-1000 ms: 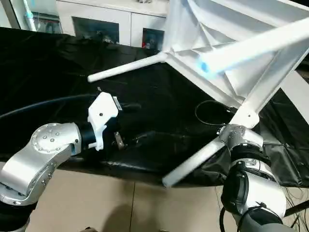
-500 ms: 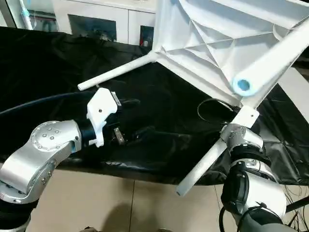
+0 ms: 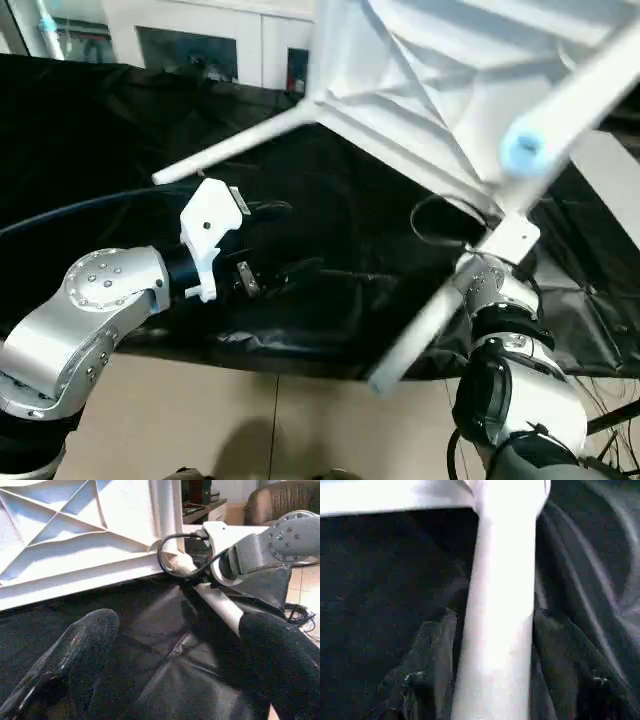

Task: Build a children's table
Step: Flip table

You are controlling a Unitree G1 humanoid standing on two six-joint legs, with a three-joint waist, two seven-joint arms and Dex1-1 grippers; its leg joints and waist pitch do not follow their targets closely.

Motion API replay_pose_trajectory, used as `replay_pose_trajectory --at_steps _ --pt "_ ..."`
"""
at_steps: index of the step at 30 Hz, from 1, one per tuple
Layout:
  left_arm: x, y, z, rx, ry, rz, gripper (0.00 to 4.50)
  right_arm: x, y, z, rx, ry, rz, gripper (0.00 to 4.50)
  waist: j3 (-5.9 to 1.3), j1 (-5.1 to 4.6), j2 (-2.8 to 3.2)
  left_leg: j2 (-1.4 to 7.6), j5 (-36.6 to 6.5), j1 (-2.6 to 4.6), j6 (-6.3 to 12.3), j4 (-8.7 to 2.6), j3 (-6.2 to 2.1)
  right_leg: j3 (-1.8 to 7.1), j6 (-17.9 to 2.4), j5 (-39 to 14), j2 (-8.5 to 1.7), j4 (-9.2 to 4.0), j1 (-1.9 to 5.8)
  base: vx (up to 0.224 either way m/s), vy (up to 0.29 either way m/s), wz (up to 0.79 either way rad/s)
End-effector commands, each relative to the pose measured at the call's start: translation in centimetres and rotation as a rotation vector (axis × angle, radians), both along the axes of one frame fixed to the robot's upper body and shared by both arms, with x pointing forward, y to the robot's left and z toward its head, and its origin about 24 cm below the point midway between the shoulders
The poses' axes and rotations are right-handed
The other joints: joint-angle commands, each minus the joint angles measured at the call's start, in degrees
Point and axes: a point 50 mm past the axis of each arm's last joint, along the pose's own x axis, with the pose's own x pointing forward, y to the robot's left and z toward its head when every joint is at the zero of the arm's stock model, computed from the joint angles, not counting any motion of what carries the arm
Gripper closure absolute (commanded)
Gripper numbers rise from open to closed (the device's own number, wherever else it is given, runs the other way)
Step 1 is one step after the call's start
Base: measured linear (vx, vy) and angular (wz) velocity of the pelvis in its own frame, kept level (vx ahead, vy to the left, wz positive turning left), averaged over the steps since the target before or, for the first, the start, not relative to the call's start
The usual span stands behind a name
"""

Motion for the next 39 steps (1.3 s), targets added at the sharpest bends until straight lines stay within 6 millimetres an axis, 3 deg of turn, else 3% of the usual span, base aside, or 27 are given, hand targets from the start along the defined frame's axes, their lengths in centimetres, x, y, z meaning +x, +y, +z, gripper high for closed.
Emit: replay_pose_trajectory --at_steps 1,5,14,21,22,24,25,27,28,29,30,33,36,39 --pt "0.0 0.1 0.4 -0.003 -0.019 0.006 0.0 0.9 0.3 1.7 -0.005 -0.091 0.013 1.61 -3.74 0.52 0.15 3.03 -6.53 0.87 0.76 -3.77 -0.71 1.69 -11.94 -4.0 -3.66 -3.53 2.97 0.0 0.0 0.0" --pt "0.1 0.0 0.3 -0.001 -0.016 0.004 0.0 1.0 0.5 1.6 0.005 -0.103 0.026 1.4 -3.74 0.69 0.31 3.14 -7.48 1.15 0.17 -3.85 -0.69 1.67 -12.07 -5.1 -3.65 -3.63 2.81 0.0 0.0 0.0" --pt "0.0 0.1 0.0 0.002 -0.008 0.001 0.0 1.0 1.4 1.3 -0.035 -0.125 0.129 0.51 -3.84 0.63 0.36 3.12 -8.34 1.0 -0.49 -3.9 -0.8 1.7 -11.54 -6.25 -3.75 -3.71 2.92 0.0 0.0 0.0" --pt "0.0 0.3 -0.3 -0.036 0.018 0.013 0.0 0.2 1.4 2.7 -0.309 -0.18 0.328 0.14 -3.94 1.53 0.29 3.2 -4.97 1.12 0.22 -3.84 -0.73 1.82 -11.28 -1.88 -3.61 -3.44 3.16 0.0 0.0 0.0" --pt "-0.2 0.4 -0.8 -0.014 0.021 -0.004 0.0 -1.2 1.0 3.0 -0.434 -0.167 0.442 0.14 -3.8 1.97 0.63 3.19 -5.66 1.34 -0.05 -3.92 -0.74 1.87 -10.54 -2.9 -3.43 -3.76 3.08 0.0 0.0 0.0" --pt "-0.3 0.4 -1.0 -0.01 0.031 -0.012 0.0 -1.8 0.8 2.9 -0.46 -0.151 0.485 0.14 -3.73 2.02 0.56 3.31 -6.79 1.44 -0.16 -4.09 -0.83 1.95 -10.05 -3.85 -3.43 -3.76 3.05 0.0 0.0 0.0" --pt "-0.5 0.5 -1.2 0.001 0.045 -0.026 0.0 -2.6 0.4 2.8 -0.494 -0.123 0.528 0.14 -3.47 2.04 0.55 3.28 -9.42 1.49 -0.82 -4.33 -0.89 1.97 -9.34 -8.01 -3.39 -4.25 2.82 0.0 0.0 0.0" --pt "-0.6 0.6 -1.4 0.009 0.055 -0.035 0.0 -3.2 0.2 2.7 -0.518 -0.102 0.559 0.14 -3.3 2.4 0.58 3.42 -11.24 1.62 -1.36 -4.46 -0.97 2.04 -8.46 -10.96 -3.53 -4.62 2.75 0.0 0.0 0.0" --pt "-0.8 1.2 -2.2 0.062 0.1 -0.058 0.0 -5.1 -1.3 2.6 -0.548 -0.005 0.593 0.14 -3.21 2.53 0.74 3.45 -13.29 1.72 -2.0 -4.79 -1.26 2.06 -7.12 -14.48 -3.52 -4.96 2.84 0.0 0.0 0.0" --pt "-0.9 1.2 -2.2 0.066 0.103 -0.06 0.0 -5.2 -1.4 2.6 -0.549 0.002 0.594 0.14 -3.13 2.49 0.56 3.44 -13.7 1.87 -2.01 -4.71 -1.13 2.19 -6.79 -14.9 -3.44 -5.01 2.51 0.0 0.0 0.0" --pt "-1.0 1.5 -2.6 0.099 0.123 -0.073 0.0 -5.9 -2.3 2.5 -0.572 0.066 0.59 0.14 -3.19 2.25 0.88 3.37 -13.97 1.56 -2.31 -4.84 -1.35 2.17 -6.97 -15.52 -3.6 -4.88 2.66 0.0 0.0 0.0" --pt "-1.4 2.1 -3.0 0.149 0.15 -0.098 0.0 -7.0 -3.2 2.3 -0.618 0.157 0.613 0.14 -3.13 2.19 0.84 3.25 -13.55 1.37 -2.58 -4.8 -1.4 2.18 -6.81 -16.23 -3.55 -5.08 2.7 0.0 0.0 0.0" --pt "-1.8 2.7 -3.4 0.202 0.182 -0.127 0.0 -8.3 -3.1 1.6 -0.608 0.248 0.678 0.14 -3.12 1.82 0.82 3.3 -14.91 1.43 -2.45 -4.77 -1.48 2.23 -6.73 -18.35 -3.78 -5.29 2.5 0.0 0.0 0.0" --pt "-2.3 2.9 -3.4 0.233 0.205 -0.158 0.0 -8.9 -1.4 0.2 -0.576 0.306 0.781 0.14 -3.16 1.32 0.86 3.43 -15.18 1.39 -2.45 -4.73 -1.69 2.19 -7.27 -19.79 -4.03 -5.31 2.4 0.0 0.0 0.0"
